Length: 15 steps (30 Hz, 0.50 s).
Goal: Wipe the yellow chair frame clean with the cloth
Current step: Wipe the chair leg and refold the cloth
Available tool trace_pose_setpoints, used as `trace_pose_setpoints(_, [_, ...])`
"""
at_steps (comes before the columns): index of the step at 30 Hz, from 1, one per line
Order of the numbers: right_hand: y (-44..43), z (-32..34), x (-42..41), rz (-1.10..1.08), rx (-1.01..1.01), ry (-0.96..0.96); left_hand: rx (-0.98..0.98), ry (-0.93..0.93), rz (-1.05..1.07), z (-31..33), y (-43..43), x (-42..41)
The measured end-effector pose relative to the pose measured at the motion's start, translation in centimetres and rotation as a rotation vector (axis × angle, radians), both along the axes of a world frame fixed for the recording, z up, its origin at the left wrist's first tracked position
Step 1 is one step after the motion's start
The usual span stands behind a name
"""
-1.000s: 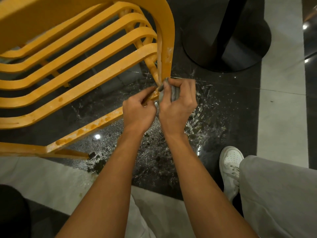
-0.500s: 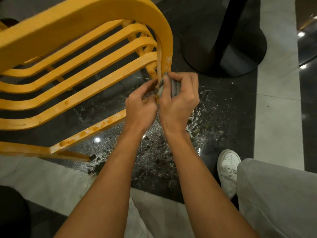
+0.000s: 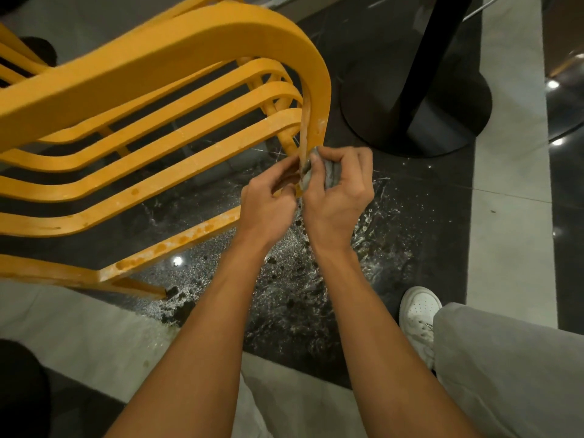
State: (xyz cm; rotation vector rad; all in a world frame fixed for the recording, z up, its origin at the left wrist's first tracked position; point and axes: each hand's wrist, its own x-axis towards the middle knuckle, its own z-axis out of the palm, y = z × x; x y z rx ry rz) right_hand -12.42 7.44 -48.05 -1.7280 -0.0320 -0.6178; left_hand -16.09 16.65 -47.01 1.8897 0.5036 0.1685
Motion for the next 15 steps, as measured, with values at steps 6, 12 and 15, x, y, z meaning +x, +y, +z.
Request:
trace_pose_setpoints(6, [0.1,0.6,0.2,-0.007,0.002,-0.039,-0.027,0.006,-0.009,0.2,0.1,0.0])
trace_pose_setpoints(12, [0.1,2.0,0.6,-0.037,0.043,-0.088,-0.047,0.03,0.002,0.2,0.4,0.4])
trace_pose_setpoints(15, [0.0,1.4,0.3,0.011,0.006,-0.069,-0.038,0.036,-0.003,0.2,0.3,0.0])
